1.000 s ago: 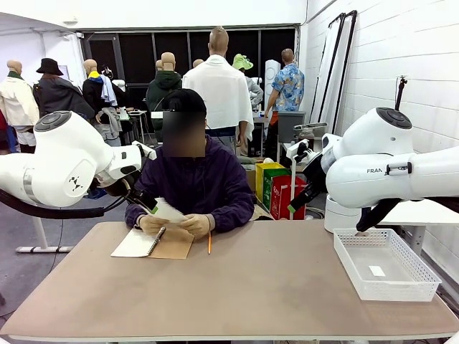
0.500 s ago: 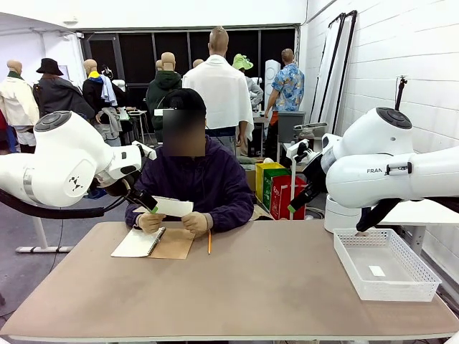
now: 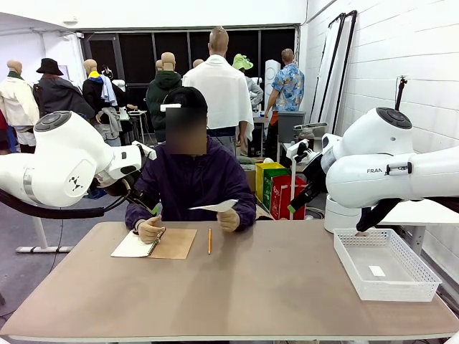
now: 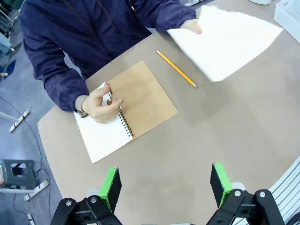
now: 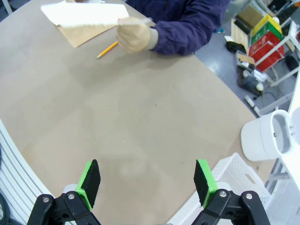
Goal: Sort the paper based on its condition.
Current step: If a person hands you a paper, place it in the Organizing basket , and if it's crumpled, put it in the Trash can.
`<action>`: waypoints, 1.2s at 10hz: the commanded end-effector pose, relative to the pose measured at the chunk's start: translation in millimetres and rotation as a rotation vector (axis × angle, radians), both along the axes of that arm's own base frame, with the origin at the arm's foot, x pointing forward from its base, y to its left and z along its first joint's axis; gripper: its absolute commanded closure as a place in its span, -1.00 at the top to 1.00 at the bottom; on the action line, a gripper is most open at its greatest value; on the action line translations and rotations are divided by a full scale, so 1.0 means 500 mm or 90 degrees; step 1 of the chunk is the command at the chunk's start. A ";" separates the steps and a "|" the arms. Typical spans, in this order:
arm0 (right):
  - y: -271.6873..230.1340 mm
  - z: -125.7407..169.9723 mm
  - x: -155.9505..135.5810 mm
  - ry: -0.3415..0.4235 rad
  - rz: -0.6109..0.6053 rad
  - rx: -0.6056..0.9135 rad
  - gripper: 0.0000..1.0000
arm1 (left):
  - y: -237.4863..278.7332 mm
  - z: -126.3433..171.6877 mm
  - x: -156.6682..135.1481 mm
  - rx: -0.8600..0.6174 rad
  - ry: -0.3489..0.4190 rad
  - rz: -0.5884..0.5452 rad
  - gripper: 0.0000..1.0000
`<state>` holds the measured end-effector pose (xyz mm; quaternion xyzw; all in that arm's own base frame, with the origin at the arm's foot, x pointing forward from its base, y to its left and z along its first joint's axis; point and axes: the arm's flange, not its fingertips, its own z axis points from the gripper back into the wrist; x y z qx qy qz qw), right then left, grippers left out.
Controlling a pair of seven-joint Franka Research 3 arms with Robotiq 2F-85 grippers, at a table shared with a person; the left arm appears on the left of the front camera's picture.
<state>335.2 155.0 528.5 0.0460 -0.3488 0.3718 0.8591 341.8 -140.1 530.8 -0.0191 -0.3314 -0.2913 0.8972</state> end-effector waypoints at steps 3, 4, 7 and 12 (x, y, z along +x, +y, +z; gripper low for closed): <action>-0.001 -0.001 0.001 0.002 -0.001 0.001 1.00 | 0.001 -0.002 0.001 0.002 0.001 0.001 1.00; -0.001 -0.001 0.001 0.002 -0.001 0.001 1.00 | 0.001 -0.002 0.001 0.002 0.001 0.001 1.00; -0.001 -0.001 0.001 0.002 -0.001 0.001 1.00 | 0.001 -0.002 0.001 0.002 0.001 0.001 1.00; 0.001 -0.010 0.045 0.192 -0.174 0.141 1.00 | 0.001 -0.002 0.001 0.002 0.001 0.001 1.00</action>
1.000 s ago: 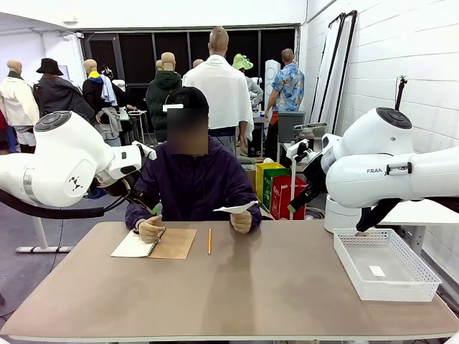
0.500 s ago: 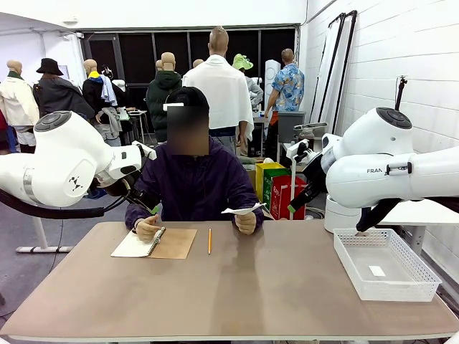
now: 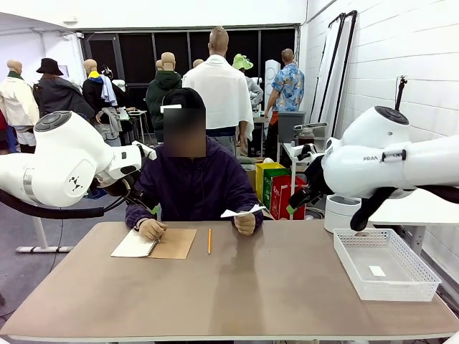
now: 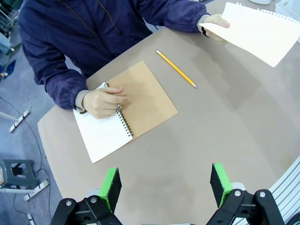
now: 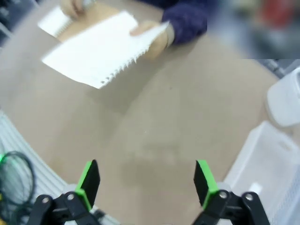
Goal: Sort the paper based on its condition.
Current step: If a person hands you a paper, place it in the Organizing basket , and if it's crumpled, put it in the Trash can.
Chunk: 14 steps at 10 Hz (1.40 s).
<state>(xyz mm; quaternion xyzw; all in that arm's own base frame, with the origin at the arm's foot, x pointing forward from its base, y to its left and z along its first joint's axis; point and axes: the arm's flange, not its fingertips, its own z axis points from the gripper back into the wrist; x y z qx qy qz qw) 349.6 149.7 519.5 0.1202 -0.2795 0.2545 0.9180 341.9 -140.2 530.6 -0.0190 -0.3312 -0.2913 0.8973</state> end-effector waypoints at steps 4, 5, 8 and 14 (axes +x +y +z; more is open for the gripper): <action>-0.009 -0.038 0.071 0.205 -0.145 0.210 1.00 | 0.001 -0.002 0.001 0.002 0.001 0.001 1.00; -0.008 -0.047 0.074 0.229 -0.136 0.234 1.00 | 0.001 -0.002 0.001 0.002 0.001 0.001 1.00; -0.009 -0.044 0.059 0.207 -0.140 0.201 1.00 | 0.001 -0.002 0.001 0.002 0.001 0.001 1.00; 0.005 -0.059 0.143 0.308 -0.257 0.276 1.00 | 0.001 -0.002 0.001 0.002 0.001 0.001 1.00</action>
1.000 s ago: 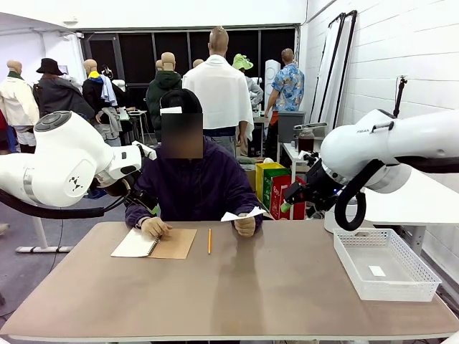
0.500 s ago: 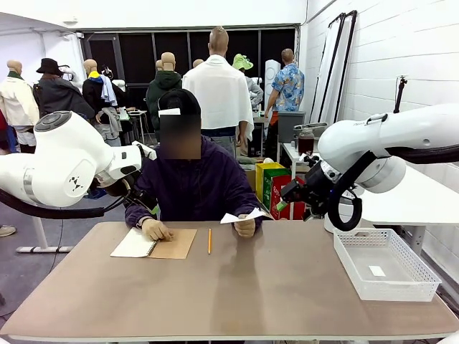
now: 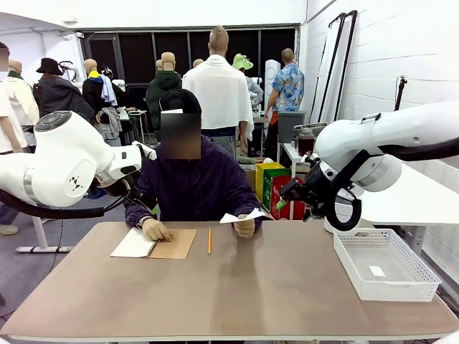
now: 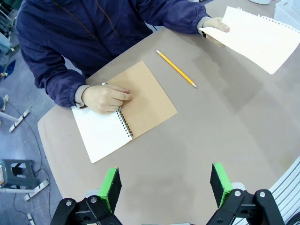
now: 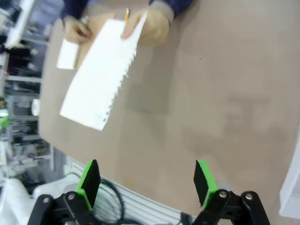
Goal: Sort the paper based on its condition.
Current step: If a person hands you a paper, place it in the Organizing basket , and if it's crumpled, put it in the Trash can.
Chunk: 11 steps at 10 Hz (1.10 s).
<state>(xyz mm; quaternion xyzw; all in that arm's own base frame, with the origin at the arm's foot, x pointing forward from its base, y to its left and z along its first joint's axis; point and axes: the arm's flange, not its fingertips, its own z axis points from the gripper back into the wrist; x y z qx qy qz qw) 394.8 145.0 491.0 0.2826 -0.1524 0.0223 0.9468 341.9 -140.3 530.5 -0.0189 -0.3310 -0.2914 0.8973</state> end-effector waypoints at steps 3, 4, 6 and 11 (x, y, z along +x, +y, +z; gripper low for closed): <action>0.021 -0.052 0.148 0.193 -0.127 0.123 1.00 | 0.001 -0.001 0.001 0.001 0.001 0.001 1.00; 0.025 -0.074 0.171 0.231 -0.141 0.141 1.00 | 0.001 -0.001 0.001 0.001 0.001 0.001 1.00; 0.027 -0.100 0.211 0.293 -0.157 0.209 1.00 | 0.001 -0.001 0.001 0.001 0.001 0.001 1.00; 0.041 -0.143 0.272 0.405 -0.165 0.307 1.00 | 0.001 -0.001 0.001 0.001 0.001 0.001 1.00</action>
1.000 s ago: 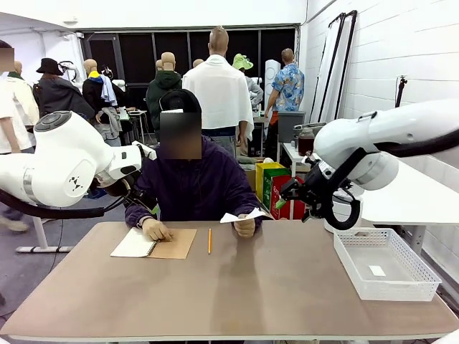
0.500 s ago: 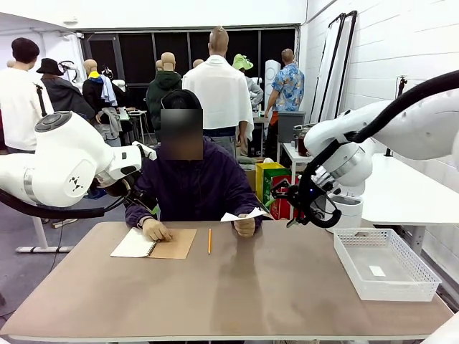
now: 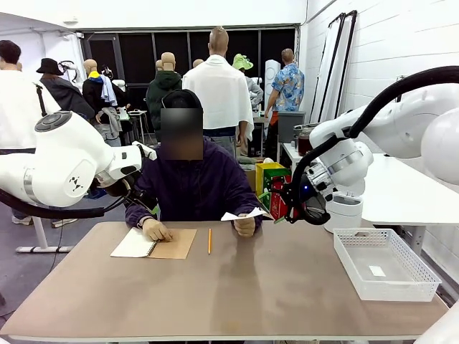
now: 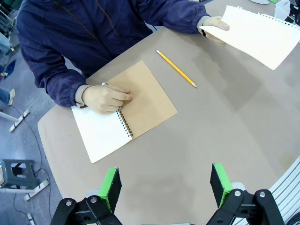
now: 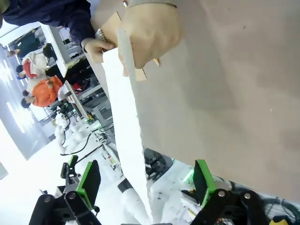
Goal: Sort the paper based on its condition.
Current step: If a person hands you a paper, place it in the Organizing basket , and if it's crumpled, put it in the Trash can.
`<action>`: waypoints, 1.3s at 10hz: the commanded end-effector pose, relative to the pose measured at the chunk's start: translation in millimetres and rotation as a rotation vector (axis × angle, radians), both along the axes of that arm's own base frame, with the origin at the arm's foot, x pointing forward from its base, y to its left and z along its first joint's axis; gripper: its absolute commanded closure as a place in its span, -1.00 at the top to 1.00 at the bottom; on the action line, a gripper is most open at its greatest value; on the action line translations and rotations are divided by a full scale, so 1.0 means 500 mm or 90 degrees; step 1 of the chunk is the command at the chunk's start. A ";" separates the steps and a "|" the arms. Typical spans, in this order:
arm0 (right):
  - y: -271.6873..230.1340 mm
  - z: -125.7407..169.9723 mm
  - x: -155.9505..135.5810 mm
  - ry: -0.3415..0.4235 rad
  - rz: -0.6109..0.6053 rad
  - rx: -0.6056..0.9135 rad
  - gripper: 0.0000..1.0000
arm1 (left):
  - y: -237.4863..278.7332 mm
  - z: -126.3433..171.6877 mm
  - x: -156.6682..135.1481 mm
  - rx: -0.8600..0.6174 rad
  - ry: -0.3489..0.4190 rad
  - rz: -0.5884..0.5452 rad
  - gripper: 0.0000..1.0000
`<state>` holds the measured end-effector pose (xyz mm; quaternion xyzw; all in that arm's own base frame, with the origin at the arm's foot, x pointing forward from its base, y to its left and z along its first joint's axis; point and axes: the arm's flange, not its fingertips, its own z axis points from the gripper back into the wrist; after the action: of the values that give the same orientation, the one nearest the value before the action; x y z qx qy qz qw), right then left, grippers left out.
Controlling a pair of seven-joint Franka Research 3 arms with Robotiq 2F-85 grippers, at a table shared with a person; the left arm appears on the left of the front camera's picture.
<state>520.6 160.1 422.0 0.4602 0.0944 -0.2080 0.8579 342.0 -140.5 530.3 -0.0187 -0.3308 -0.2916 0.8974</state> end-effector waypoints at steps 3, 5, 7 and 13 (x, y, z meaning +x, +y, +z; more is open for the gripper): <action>0.025 -0.031 0.042 0.065 -0.017 0.035 1.00 | 0.002 -0.001 0.001 0.001 0.000 0.001 1.00; 0.036 -0.047 0.051 0.080 -0.033 0.061 1.00 | 0.002 -0.001 0.001 0.001 0.000 0.001 1.00; 0.039 -0.064 0.059 0.088 -0.050 0.064 0.54 | 0.002 -0.001 0.001 0.001 0.000 0.001 1.00; 0.035 -0.066 0.065 0.098 -0.050 0.054 -1.00 | 0.002 -0.001 0.001 0.001 0.000 0.001 1.00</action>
<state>546.3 174.6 386.1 0.4810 0.1457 -0.2636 0.8234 342.0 -140.5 530.2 -0.0187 -0.3307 -0.2916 0.8974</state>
